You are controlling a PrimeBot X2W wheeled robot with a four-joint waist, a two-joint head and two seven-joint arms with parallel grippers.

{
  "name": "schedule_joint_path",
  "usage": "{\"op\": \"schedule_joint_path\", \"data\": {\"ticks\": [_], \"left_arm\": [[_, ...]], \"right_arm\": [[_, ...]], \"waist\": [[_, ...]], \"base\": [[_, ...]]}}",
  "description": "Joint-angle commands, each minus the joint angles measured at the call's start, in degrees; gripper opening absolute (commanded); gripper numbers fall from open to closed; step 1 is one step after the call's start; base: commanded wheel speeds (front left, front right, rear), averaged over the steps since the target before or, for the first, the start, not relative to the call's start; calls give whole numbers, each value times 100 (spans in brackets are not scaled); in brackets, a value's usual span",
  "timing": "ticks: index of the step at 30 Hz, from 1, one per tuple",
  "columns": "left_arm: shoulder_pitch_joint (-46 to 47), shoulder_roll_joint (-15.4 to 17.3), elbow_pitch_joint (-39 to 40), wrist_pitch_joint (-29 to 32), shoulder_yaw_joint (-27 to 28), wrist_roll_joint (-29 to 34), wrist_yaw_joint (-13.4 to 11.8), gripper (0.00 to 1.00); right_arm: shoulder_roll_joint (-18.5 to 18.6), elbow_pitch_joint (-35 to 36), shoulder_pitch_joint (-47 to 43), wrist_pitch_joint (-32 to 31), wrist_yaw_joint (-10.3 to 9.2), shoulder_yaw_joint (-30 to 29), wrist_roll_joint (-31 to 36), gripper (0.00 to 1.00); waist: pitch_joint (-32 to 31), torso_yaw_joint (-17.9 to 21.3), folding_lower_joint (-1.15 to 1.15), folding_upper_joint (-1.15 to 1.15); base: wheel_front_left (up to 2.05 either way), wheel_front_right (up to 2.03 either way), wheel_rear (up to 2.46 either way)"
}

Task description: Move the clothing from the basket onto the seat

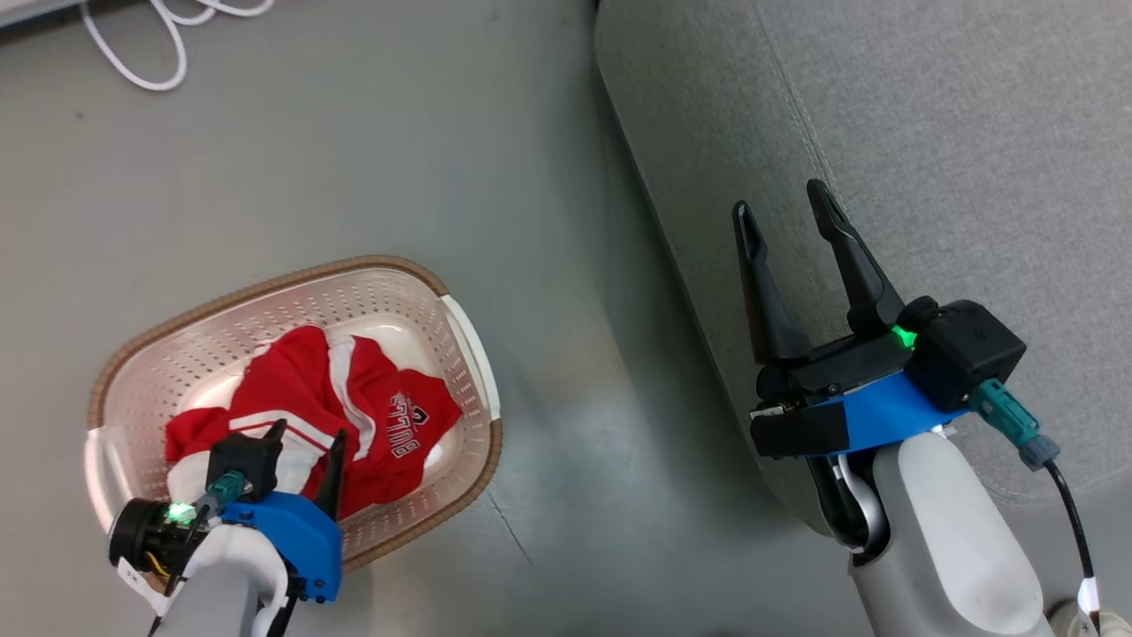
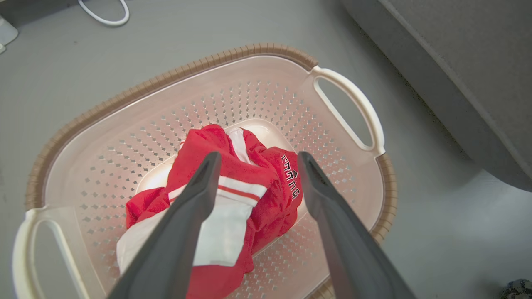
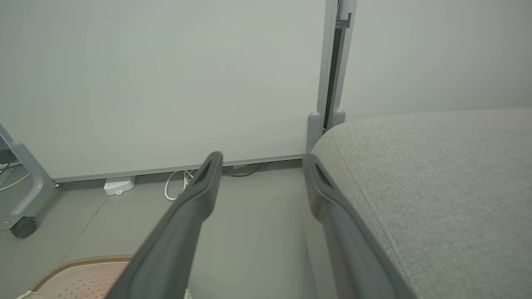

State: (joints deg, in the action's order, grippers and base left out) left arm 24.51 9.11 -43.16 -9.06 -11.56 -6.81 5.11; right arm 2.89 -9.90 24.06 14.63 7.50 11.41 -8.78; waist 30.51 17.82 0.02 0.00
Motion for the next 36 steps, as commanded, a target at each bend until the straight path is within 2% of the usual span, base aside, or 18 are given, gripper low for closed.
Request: {"op": "schedule_joint_path", "data": {"ticks": [1,8,11,17,21,22,23,24,36], "left_arm": [[196,153,-262,75,-41,88,-56,100],[589,417,-955,282,-83,238,-276,100],[755,523,-1153,332,-44,251,-443,100],[1034,650,-1442,500,1,243,-723,100],[1143,668,-1553,589,44,183,-811,100],[1178,667,-1579,592,43,182,-824,73],[1211,667,-1598,587,35,175,-846,31],[1233,665,-1614,561,28,165,-850,0],[1386,526,-1809,381,-76,41,-735,0]], "right_arm": [[-2,-17,165,50,-2,58,-96,100],[-1,53,330,51,-2,169,-301,100],[0,117,360,51,-2,187,-378,100],[0,218,449,51,-3,220,-504,100],[0,237,448,52,-2,219,-536,100],[0,238,446,52,-3,222,-544,100],[0,240,452,52,-2,225,-557,100],[0,241,456,52,-3,229,-573,100],[1,162,520,51,-2,278,-591,100]], "waist": [[476,434,-2,0],[793,593,-2,0],[937,638,-2,0],[1188,731,-2,0],[1256,749,-2,0],[1270,754,-2,0],[1282,757,-2,0],[1288,759,-2,0],[1161,719,-2,0]], "base": [[0,0,0],[0,0,0],[0,0,0],[0,0,0],[0,0,0],[0,0,0],[0,0,0],[0,0,0],[0,0,0]]}}
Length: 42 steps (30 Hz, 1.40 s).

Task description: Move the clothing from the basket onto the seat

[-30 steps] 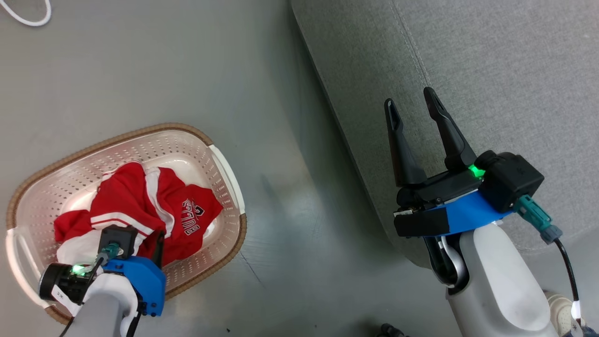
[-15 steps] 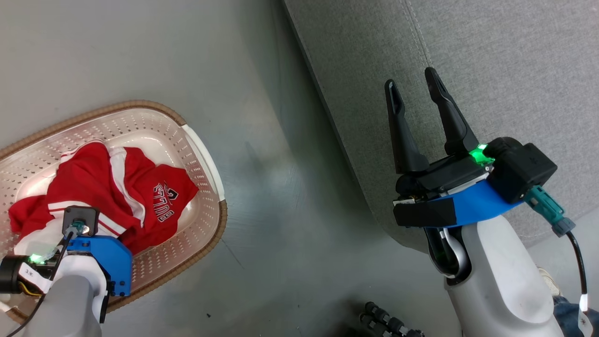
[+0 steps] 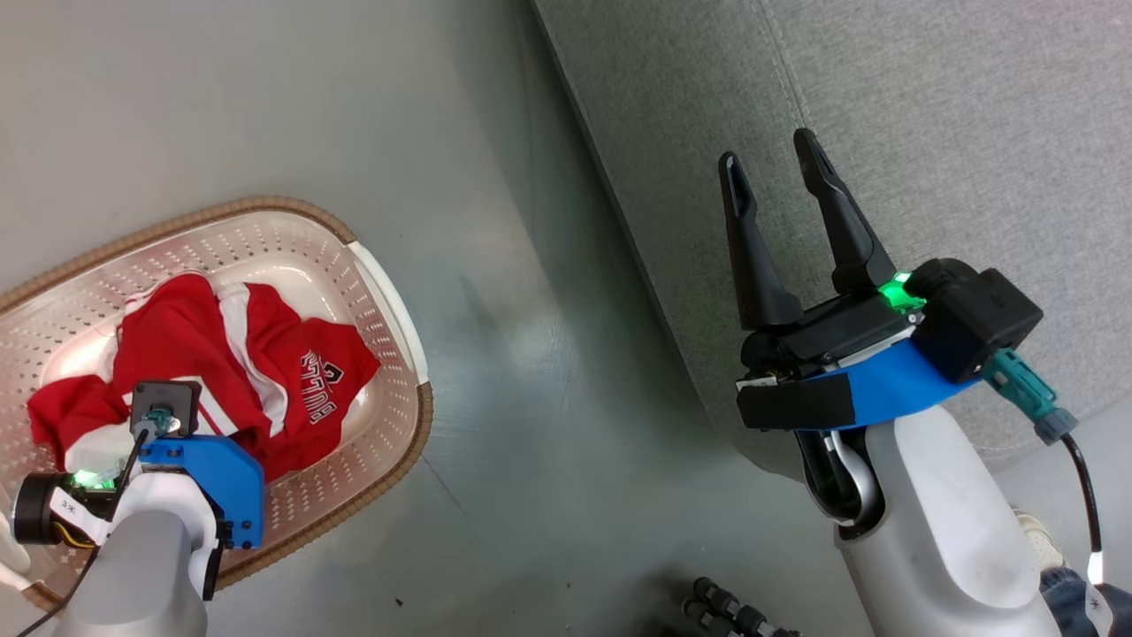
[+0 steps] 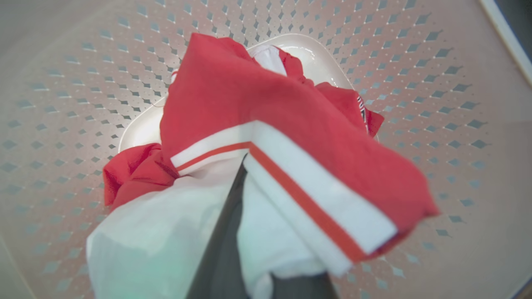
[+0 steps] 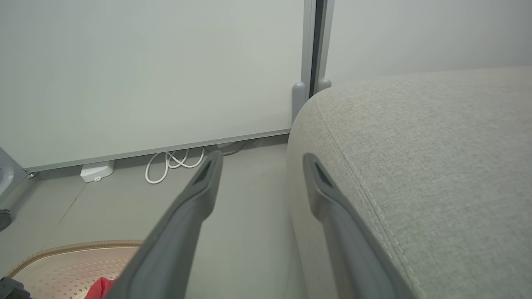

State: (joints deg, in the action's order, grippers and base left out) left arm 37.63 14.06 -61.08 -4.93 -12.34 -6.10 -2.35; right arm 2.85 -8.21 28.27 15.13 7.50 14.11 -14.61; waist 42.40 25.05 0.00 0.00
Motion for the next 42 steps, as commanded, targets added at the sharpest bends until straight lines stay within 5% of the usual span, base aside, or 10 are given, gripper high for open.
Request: {"op": "schedule_joint_path", "data": {"ticks": [1,11,26,42], "left_arm": [[72,16,-50,-39,3,-44,27,0],[-121,-387,-348,-375,-17,-317,291,0],[-112,-1094,-380,-791,-850,-449,945,0],[418,-1109,1761,-41,-2811,-2531,906,0]], "right_arm": [[5,-22,90,2,-3,21,-9,100],[7,-322,-287,1,-3,-66,195,100],[11,-806,-1101,-48,-3,-332,739,100],[9,-594,-1905,-490,-3,-354,847,100]], "waist": [[-68,-8,0,0],[-1074,-252,0,0],[-3154,-1151,0,0],[-4178,-1631,0,0]], "base": [[0,0,0],[0,0,0],[0,0,0],[0,0,0]]}}
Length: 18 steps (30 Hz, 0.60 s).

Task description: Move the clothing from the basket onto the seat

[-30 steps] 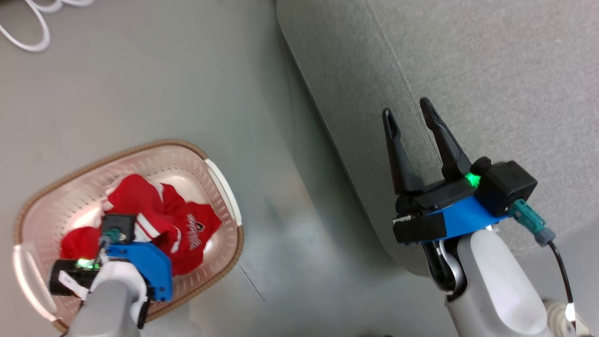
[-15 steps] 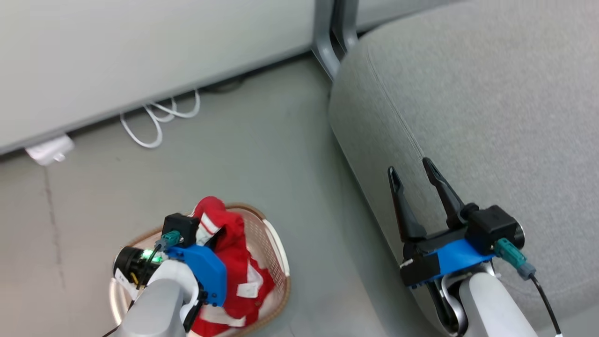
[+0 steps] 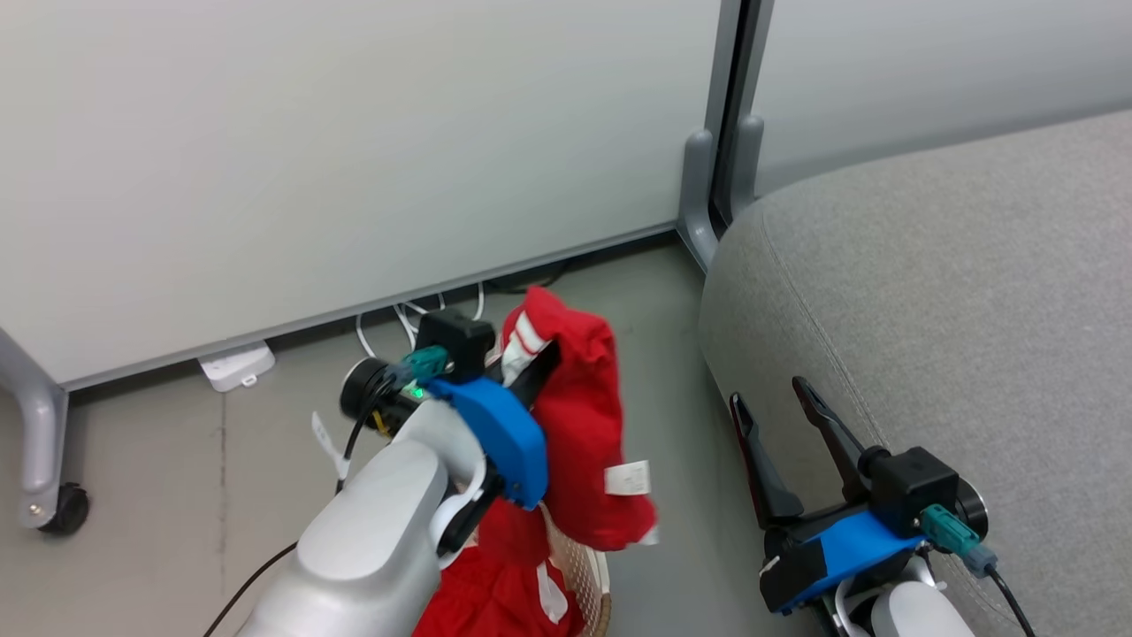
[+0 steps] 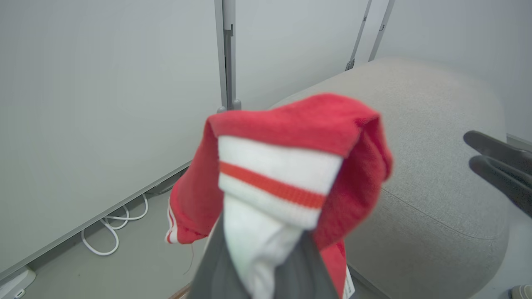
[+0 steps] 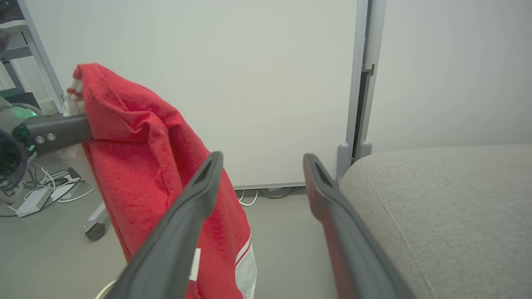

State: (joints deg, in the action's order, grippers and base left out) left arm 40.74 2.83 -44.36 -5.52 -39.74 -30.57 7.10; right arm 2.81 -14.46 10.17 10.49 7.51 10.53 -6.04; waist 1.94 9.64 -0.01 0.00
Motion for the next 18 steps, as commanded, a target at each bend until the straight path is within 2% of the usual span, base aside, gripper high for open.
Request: {"op": "schedule_joint_path", "data": {"ticks": [1,9,18], "left_arm": [[179,14,183,68,-147,-175,-67,0],[661,14,597,286,-752,-715,-318,0],[825,14,480,164,-1161,-1078,-492,0]], "right_arm": [[13,50,-130,-41,-4,22,-17,100],[13,152,-216,-142,-4,127,-45,100],[13,139,-200,-145,-4,197,-84,100]], "waist": [[-164,-102,1,0],[-273,-133,1,0],[-254,-115,1,0]], "base": [[0,0,0],[0,0,0],[0,0,0]]}}
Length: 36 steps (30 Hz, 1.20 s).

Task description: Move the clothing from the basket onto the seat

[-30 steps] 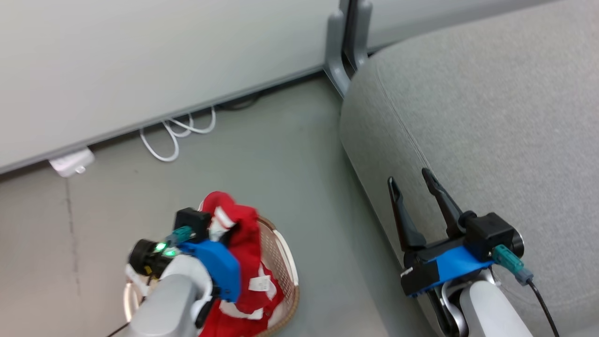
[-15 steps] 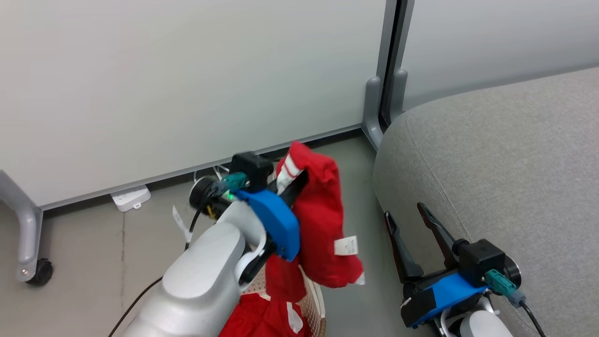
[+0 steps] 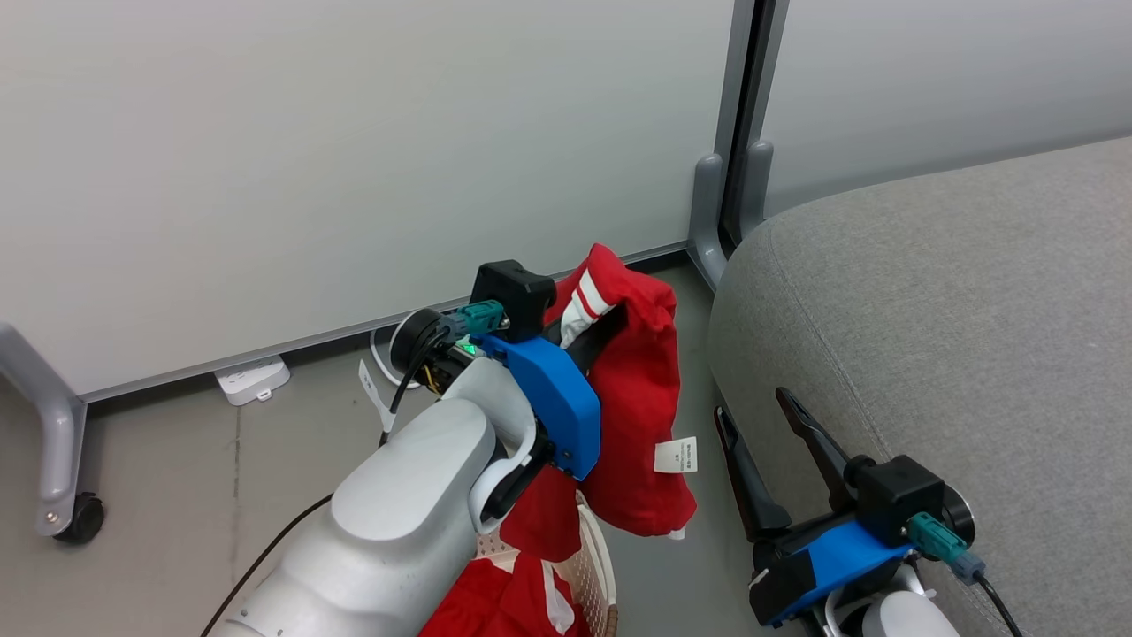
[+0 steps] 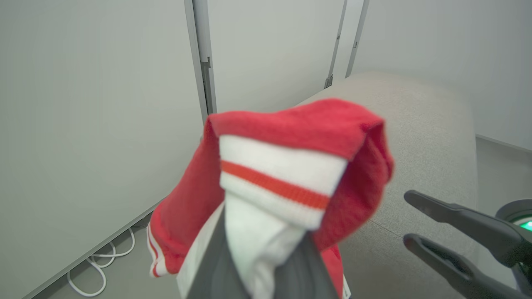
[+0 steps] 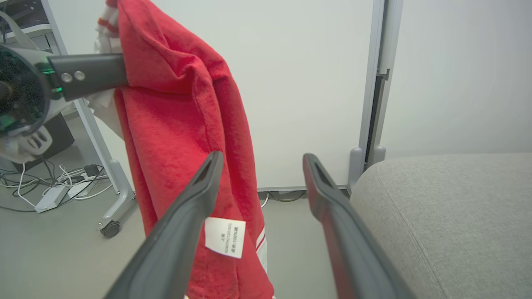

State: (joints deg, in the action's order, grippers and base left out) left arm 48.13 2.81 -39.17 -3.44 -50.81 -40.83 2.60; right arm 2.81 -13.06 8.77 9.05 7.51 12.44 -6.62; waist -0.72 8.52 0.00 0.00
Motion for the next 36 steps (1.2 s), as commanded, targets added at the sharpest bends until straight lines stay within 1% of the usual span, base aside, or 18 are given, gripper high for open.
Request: {"op": "schedule_joint_path", "data": {"ticks": [1,9,15,19,23,28,36], "left_arm": [[103,16,-49,-59,-80,-80,-48,0],[220,16,-178,-167,-324,-348,-85,0],[271,15,-247,-226,-467,-460,-103,0],[294,16,-282,-241,-599,-565,-86,0],[355,16,-263,-263,-703,-667,-73,0],[393,14,-225,-283,-855,-802,-33,0],[466,14,-218,-340,-1071,-1012,6,0]], "right_arm": [[13,1,-60,-4,-3,7,-29,100],[13,8,133,-156,-4,173,-20,100],[13,-92,492,-423,-3,420,-53,100],[13,-370,922,-773,-4,678,-145,100],[13,-721,1349,-1001,-3,926,-421,100],[148,-1230,1846,-1182,-4,1311,-834,100],[323,-1927,2374,-1169,-4,2140,-1555,100]], "waist": [[20,-6,0,0],[68,-53,0,0],[89,-70,0,0],[109,-85,0,0],[145,-121,0,0],[164,-174,0,0],[163,-217,0,0]], "base": [[0,0,0],[0,0,0],[0,0,0],[0,0,0],[0,0,0],[0,0,0],[0,0,0]]}}
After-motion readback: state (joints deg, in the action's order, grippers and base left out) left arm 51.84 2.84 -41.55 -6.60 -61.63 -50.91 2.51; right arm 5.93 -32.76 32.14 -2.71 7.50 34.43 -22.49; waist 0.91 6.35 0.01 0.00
